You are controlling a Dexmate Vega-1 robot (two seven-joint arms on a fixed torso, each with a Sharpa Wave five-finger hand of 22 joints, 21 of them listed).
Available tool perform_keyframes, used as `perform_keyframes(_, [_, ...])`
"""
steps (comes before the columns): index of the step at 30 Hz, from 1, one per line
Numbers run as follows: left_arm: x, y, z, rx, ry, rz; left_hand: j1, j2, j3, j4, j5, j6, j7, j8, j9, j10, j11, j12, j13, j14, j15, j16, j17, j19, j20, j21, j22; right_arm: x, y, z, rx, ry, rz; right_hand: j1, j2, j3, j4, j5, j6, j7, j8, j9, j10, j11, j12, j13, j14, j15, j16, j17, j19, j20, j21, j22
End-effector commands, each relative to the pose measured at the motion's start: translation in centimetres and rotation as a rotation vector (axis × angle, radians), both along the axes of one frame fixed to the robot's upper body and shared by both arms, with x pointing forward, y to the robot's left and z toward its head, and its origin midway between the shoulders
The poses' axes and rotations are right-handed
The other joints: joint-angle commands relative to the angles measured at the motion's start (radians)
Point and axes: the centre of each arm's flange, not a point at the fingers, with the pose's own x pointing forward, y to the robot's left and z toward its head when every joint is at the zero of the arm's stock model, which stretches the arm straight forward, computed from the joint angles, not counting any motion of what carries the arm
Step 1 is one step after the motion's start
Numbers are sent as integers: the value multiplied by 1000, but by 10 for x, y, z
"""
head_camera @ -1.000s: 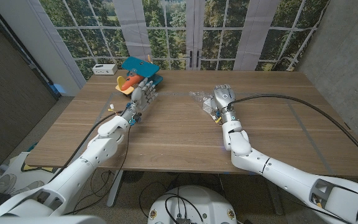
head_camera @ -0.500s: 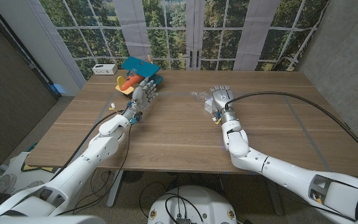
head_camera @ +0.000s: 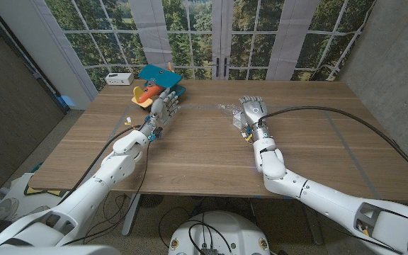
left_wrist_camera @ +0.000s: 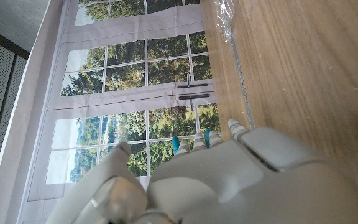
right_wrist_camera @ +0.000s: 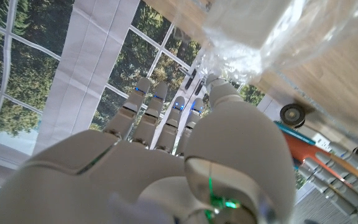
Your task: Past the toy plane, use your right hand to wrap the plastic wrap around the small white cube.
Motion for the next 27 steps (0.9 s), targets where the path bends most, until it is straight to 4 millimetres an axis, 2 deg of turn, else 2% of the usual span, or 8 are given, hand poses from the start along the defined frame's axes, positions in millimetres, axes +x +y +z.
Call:
perform_keyframes(1, [-2,0,-3,5,5,-3,11,4,1,-3,0,-119,-5,2,2,-178,4,-4,3,-179,8,1,2,-7,-3,2,2,-17,-4,5,146,-170,104,7,-28,5,-17,-16,27,9,8,5,27,2,10,4,33,-151,5,-7,15,5,6,-1])
perform_keyframes(3, [-2,0,-3,4,7,0,12,4,1,-4,-1,-121,-5,1,2,-180,2,-5,3,-181,7,0,2,-7,-3,2,2,-19,-4,4,147,-178,136,11,-38,9,-26,-21,31,11,10,9,54,3,25,8,70,-158,11,-10,35,-1,12,-1])
perform_keyframes(8, [-1,0,-3,4,10,-2,15,5,2,-6,-1,-121,-4,1,2,-181,2,-5,3,-181,7,0,1,-6,-3,2,2,-29,-1,-1,111,-208,210,24,-23,32,-37,-32,128,5,51,18,142,6,71,21,184,-166,41,4,158,-28,59,1])
perform_keyframes(12, [0,-2,-2,8,10,-7,17,5,3,-8,-1,-122,-4,2,2,-181,2,-5,3,-181,8,0,1,-7,-2,2,1,-34,1,-2,115,-210,269,33,-14,42,-42,-46,234,4,93,19,220,4,105,30,263,-170,71,24,187,-35,75,4])
perform_keyframes(14, [1,-2,-2,6,11,-6,18,6,4,-9,-2,-123,-4,1,2,-182,2,-5,3,-182,7,0,1,-7,-3,2,1,-36,1,-2,112,-203,298,25,-5,41,-34,-56,282,14,112,20,252,9,120,34,295,-169,86,37,198,-37,82,6])
perform_keyframes(18, [1,-3,-2,4,14,-4,20,7,5,-10,-2,-124,-4,1,2,-184,1,-6,3,-184,8,-1,1,-8,-2,1,1,-37,2,-2,111,-171,347,-44,7,26,10,-85,362,42,146,23,325,38,153,45,331,-157,82,42,208,-73,93,7])
perform_keyframes(22, [2,-2,-3,0,17,-4,22,8,6,-12,-2,-124,-4,1,2,-184,0,-5,3,-184,8,0,1,-8,-2,2,1,-36,3,-5,98,-136,385,-102,16,18,46,-111,424,61,169,20,379,58,175,49,388,-155,86,39,224,-71,108,9])
perform_keyframes(27, [1,-2,-3,-3,18,1,24,9,7,-13,-3,-126,-4,1,2,-183,-1,-5,3,-184,7,0,1,-8,-2,2,1,-32,4,-5,64,-72,402,-114,24,26,52,-125,446,76,176,17,407,62,182,46,442,-157,94,36,257,-86,126,10])
